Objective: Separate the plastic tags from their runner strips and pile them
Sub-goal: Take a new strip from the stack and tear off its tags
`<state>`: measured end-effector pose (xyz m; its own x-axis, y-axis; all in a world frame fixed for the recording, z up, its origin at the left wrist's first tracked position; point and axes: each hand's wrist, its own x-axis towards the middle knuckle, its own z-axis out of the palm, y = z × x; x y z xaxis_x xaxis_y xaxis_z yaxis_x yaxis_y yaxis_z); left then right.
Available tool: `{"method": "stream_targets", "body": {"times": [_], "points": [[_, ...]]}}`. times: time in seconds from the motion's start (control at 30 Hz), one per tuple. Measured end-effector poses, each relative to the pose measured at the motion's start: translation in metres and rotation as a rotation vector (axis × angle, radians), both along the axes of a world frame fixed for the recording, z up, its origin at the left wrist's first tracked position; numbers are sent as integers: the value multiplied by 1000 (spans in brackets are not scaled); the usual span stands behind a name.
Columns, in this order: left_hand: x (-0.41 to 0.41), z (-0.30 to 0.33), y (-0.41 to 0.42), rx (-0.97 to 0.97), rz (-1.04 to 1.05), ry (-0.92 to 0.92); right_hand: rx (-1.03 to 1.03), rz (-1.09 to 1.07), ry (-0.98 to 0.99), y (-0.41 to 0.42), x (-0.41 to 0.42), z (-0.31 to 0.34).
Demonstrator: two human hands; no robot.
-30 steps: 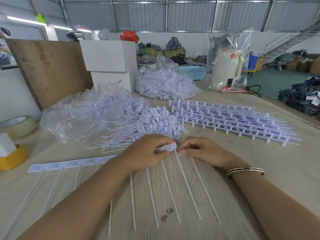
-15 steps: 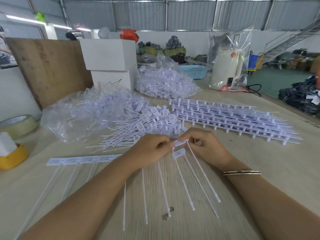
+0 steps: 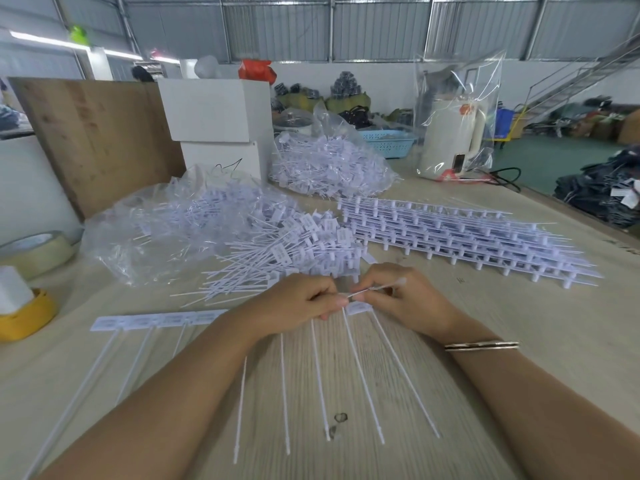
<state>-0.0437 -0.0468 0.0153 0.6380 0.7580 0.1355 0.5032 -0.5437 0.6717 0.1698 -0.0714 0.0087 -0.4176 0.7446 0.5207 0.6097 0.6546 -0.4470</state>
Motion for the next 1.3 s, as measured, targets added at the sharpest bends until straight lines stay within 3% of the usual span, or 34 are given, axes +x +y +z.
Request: {"method": "stream_targets", "body": {"times": [0.3,0.43,0.6,0.73,1.1,1.17,1.3], "points": [[5,2,-1,26,-49,-3,-200,65,243,1,-1,2],[7,5,-2,30,-51,-10,-221,57,258,0,-4,3],[2,6,-6,-7,-61,-28,-204,-211,516,0,16,8],[-5,9,-10,6,-27,-26,-219,-124,282,-5,11,7],[-4,8,-6,149,16,194,-443,30,257,-5,0,9],[-3,7,-6,138,22,175,-386,-3,241,-4,0,8],[1,8,-8,97,45,83,-81,-57,138,-2,1,8]]}}
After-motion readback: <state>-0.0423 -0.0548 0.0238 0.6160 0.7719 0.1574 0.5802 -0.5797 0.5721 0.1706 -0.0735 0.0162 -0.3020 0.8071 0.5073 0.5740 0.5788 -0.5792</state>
